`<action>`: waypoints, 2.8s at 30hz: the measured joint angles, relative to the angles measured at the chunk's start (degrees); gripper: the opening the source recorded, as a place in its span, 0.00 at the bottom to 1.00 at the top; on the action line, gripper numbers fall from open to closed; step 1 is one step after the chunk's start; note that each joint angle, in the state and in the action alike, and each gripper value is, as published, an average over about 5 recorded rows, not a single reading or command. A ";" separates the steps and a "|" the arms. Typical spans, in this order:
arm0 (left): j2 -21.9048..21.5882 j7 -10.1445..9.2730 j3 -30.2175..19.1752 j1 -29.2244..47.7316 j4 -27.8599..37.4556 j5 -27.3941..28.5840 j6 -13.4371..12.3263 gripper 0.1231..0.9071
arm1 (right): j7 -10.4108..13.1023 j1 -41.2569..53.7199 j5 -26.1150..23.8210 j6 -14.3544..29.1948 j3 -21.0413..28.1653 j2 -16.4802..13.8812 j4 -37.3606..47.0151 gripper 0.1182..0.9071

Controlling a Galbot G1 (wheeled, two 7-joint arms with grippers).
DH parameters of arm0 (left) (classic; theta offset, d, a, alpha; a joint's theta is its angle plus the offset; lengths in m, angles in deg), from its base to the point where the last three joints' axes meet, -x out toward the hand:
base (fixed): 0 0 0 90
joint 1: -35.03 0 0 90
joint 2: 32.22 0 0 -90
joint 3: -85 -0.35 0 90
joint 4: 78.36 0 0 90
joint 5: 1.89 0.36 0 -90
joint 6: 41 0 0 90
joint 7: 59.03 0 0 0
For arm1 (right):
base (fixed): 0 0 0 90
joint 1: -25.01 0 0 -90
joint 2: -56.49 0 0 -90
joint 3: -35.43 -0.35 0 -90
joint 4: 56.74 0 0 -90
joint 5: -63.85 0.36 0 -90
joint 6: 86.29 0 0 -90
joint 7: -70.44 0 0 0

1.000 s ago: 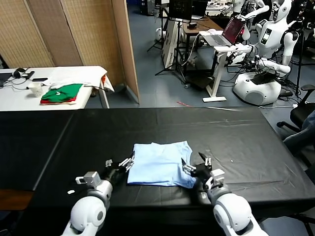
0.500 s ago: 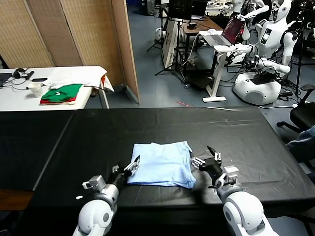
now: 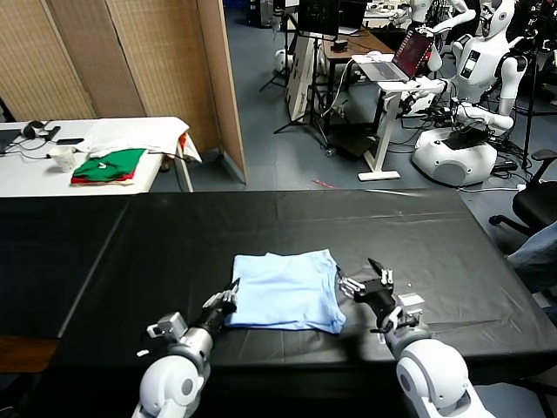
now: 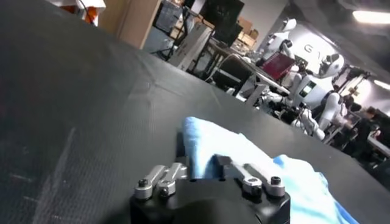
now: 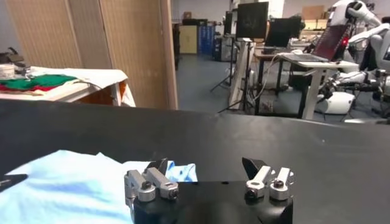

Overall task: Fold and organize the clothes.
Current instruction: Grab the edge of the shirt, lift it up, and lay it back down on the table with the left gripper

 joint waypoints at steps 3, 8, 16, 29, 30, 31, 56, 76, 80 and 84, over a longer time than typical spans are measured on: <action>-1.13 0.19 0.46 0.04 -0.57 3.38 0.24 0.05 | 0.17 -0.43 -0.14 0.00 -0.82 -0.06 0.20 1.00; -5.79 0.46 2.08 -0.85 -1.57 12.13 -0.20 0.05 | 0.21 -0.63 -0.32 0.01 -1.80 -0.19 0.90 1.00; -17.95 -0.01 8.66 -3.78 -3.01 16.47 -0.65 0.05 | 0.11 -0.07 -1.64 0.06 -1.36 0.43 2.14 1.00; -34.06 -1.04 23.62 -10.14 -5.99 15.75 -0.28 0.05 | 0.13 0.21 -2.66 0.35 -0.29 1.99 3.92 1.00; -34.29 -1.26 24.51 -10.44 -6.46 15.80 -0.25 0.05 | 0.13 0.08 -2.86 0.38 -0.25 2.11 3.96 1.00; -34.36 -1.54 25.20 -10.67 -7.02 15.75 -0.15 0.05 | 0.13 -0.05 -3.05 0.39 -0.21 2.22 3.95 1.00; -8.20 -5.93 -5.55 5.18 -9.05 -0.96 4.94 0.05 | -2.33 -2.49 -4.08 2.14 1.70 3.34 2.82 1.00; -2.44 -2.89 -16.74 15.28 4.54 -0.82 3.39 0.05 | -4.35 -5.59 1.01 -0.12 0.75 -0.41 -1.56 1.00; -1.10 -1.99 -17.74 16.11 6.27 0.03 3.06 0.05 | -4.37 -5.50 1.53 -0.69 1.34 -0.52 -1.61 1.00; -1.38 -0.73 -17.57 16.14 6.53 1.26 2.52 0.18 | -4.56 -4.74 3.46 -1.66 2.13 -0.68 -1.27 1.00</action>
